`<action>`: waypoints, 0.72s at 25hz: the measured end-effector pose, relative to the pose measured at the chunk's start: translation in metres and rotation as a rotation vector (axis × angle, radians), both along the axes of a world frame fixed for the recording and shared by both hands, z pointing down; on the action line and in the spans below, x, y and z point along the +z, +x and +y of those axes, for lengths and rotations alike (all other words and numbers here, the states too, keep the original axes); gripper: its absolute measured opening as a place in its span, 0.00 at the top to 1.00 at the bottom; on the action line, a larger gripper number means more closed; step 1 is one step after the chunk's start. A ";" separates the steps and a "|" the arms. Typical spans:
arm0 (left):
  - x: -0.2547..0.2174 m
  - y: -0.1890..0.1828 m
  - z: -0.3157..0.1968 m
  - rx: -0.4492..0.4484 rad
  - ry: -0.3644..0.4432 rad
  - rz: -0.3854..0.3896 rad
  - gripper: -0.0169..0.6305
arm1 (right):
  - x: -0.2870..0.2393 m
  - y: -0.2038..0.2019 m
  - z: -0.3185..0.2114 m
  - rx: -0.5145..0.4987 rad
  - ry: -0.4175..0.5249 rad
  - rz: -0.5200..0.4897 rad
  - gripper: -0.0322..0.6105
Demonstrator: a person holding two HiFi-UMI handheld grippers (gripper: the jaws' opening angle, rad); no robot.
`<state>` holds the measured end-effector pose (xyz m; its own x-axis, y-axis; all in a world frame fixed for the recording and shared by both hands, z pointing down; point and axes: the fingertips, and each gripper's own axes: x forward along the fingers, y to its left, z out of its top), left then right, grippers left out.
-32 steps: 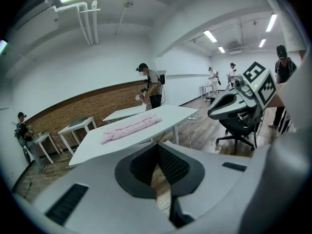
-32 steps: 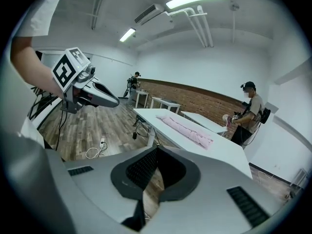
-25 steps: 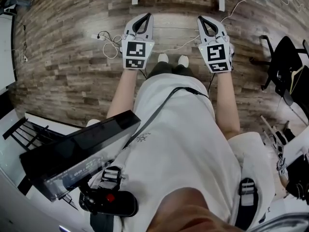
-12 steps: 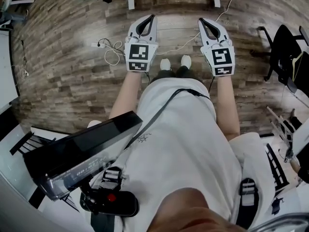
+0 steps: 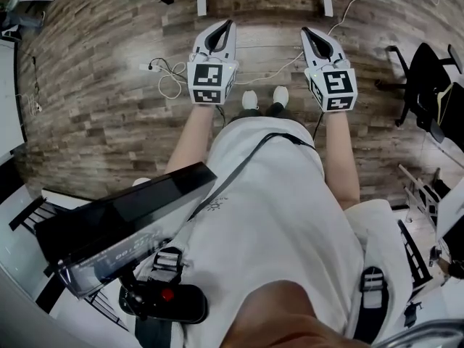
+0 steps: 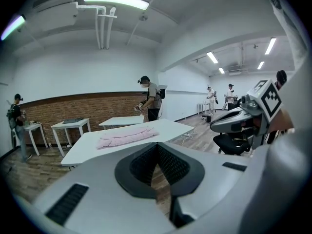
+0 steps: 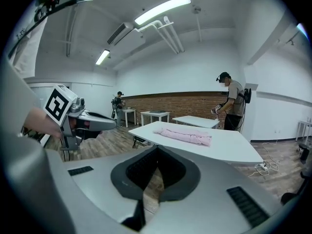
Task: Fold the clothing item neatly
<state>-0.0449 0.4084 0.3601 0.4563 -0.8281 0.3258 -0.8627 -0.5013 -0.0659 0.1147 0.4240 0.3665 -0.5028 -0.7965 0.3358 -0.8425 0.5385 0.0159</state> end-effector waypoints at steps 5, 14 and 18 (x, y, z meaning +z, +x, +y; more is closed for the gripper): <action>-0.002 -0.001 0.004 -0.005 0.008 0.003 0.97 | -0.004 0.004 -0.002 0.004 0.004 -0.007 0.95; -0.013 -0.014 0.006 -0.012 0.020 0.004 0.97 | -0.014 -0.007 0.001 -0.003 0.012 0.015 0.95; -0.019 -0.026 0.013 -0.018 0.027 0.008 0.97 | -0.020 -0.020 0.007 -0.009 0.018 0.019 0.95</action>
<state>-0.0709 0.4212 0.3415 0.4442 -0.8443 0.2998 -0.8719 -0.4843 -0.0721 0.0948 0.4312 0.3461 -0.5038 -0.7981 0.3305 -0.8371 0.5456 0.0414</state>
